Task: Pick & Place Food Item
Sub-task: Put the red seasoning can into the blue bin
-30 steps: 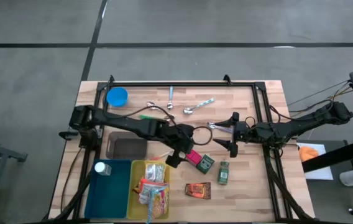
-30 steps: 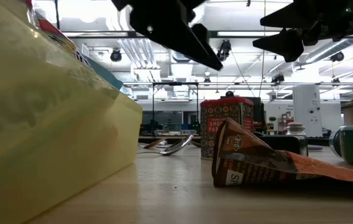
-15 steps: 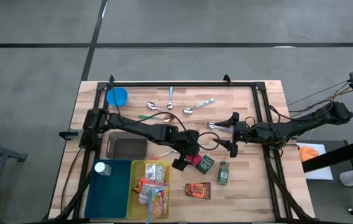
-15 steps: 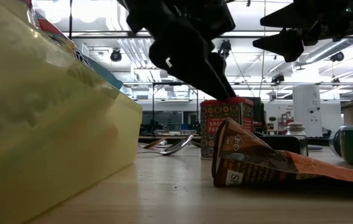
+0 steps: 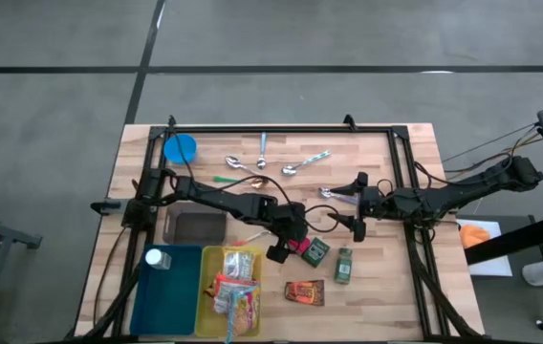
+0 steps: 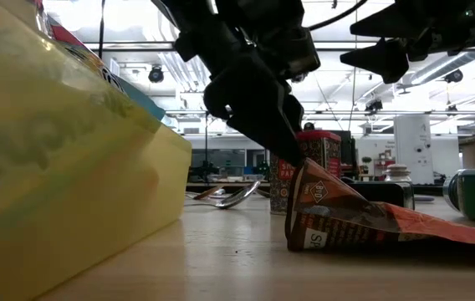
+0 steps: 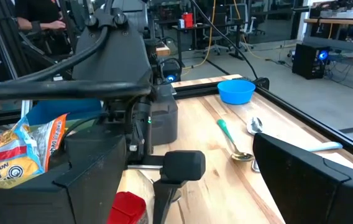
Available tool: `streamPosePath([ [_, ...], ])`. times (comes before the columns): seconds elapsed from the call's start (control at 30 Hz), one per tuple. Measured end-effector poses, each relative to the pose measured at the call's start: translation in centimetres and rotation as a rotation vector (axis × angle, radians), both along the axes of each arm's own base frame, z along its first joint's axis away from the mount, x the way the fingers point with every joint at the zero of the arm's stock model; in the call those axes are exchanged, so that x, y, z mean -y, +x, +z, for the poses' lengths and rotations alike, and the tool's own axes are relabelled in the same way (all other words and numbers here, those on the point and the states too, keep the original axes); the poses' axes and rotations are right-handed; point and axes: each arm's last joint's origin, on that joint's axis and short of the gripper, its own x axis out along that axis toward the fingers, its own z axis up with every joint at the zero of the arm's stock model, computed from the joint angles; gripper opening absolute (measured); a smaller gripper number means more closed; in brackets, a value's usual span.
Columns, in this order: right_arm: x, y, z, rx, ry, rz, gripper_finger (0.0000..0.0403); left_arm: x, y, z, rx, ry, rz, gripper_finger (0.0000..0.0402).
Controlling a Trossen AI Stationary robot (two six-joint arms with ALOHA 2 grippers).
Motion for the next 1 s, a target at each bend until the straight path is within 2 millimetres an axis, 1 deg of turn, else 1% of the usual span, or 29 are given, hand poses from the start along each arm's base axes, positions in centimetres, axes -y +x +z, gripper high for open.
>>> streamPosePath([
  [0.07, 0.0, 0.0, 0.0, 0.0, 0.0, 0.0, 0.0349, 0.0, 0.0, 0.0, 0.0, 0.0, 0.0, 0.0384],
  [0.17, 0.0, 0.0, 0.0, 0.0, 0.0, 0.0, 0.0349, 0.0, 0.0, 0.0, 0.0, 0.0, 0.0, 0.0362],
  [0.53, 0.0, 0.0, 0.0, 0.0, 0.0, 0.0, 0.0349, 0.01, -0.01, 0.0, -0.002, -0.007, -0.004, 0.021],
  [0.77, 0.0, 0.0, 0.0, 0.0, 0.0, 0.0, 0.0349, 0.01, -0.06, -0.03, -0.008, -0.009, -0.006, 0.0206],
  [0.9, 0.0, 0.0, 0.0, 0.0, 0.0, 0.0, 0.0349, 0.02, -0.07, -0.04, -0.009, -0.011, -0.007, 0.0218],
  [1.0, 0.0, 0.0, 0.0, 0.0, 0.0, 0.0, 0.0349, 0.02, -0.07, -0.04, -0.01, -0.012, -0.008, 0.0214],
])
